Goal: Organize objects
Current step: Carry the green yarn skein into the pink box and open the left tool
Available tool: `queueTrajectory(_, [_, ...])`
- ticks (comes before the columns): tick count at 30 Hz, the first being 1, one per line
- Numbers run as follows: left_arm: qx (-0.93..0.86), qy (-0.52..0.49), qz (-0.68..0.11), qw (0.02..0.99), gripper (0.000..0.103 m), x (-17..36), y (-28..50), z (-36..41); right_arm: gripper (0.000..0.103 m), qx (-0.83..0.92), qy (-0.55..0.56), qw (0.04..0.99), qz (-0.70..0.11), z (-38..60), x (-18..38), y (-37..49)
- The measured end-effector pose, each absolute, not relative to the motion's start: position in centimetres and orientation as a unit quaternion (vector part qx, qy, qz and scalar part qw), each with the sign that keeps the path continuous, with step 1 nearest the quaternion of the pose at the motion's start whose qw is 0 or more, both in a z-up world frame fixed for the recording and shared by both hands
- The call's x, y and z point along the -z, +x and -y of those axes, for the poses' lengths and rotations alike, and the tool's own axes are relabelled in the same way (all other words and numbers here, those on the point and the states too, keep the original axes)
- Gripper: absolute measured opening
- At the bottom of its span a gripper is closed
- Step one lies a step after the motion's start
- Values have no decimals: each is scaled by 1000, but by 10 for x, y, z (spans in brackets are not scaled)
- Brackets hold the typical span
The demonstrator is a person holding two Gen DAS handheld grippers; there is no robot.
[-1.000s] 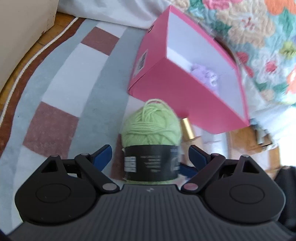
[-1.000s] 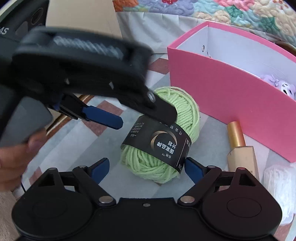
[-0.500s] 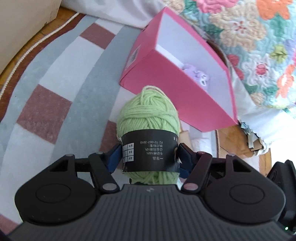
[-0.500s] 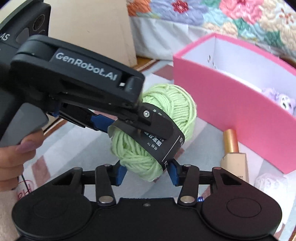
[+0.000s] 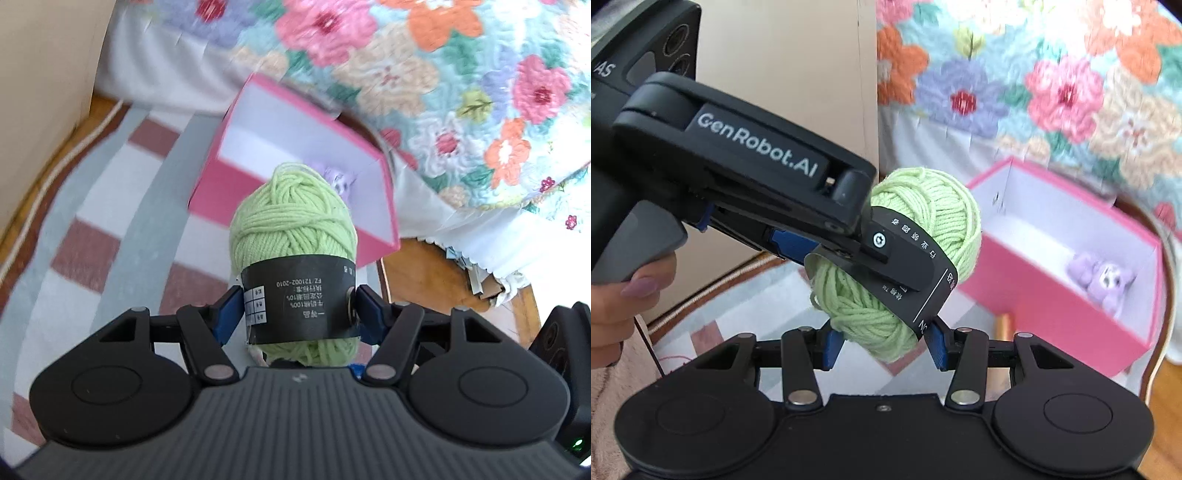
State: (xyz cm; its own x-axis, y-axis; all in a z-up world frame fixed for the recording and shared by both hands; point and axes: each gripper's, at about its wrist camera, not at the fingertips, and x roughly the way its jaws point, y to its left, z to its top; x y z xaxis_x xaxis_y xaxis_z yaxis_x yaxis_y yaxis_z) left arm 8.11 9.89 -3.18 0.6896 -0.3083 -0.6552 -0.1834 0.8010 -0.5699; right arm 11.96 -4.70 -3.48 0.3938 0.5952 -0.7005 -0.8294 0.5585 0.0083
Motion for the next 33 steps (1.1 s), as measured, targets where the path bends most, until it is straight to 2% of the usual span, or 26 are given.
queueTrajectory(9, [51,-246,-358,899,65,-22,105,-81,52,-409,-182,854,-265,64,-1,130])
queueTrajectory(15, [60,-245,-354,900,66,-41,161,-91,53,-387,-208,864,-245,57,-21,173])
queueTrajectory(18, [45,-243,-371,895,66,-31,202,-96,53,-384,-212,857,-269,47,-16,217])
queueTrajectory(24, [24,-278,-433,857,65,10,282,-119,53,-384,-129,831,-381,41,15,311])
queueTrajectory(33, [-3,-301,-494,815,63,77,343,-130,53,-382,-127,794,-456,28,71,361])
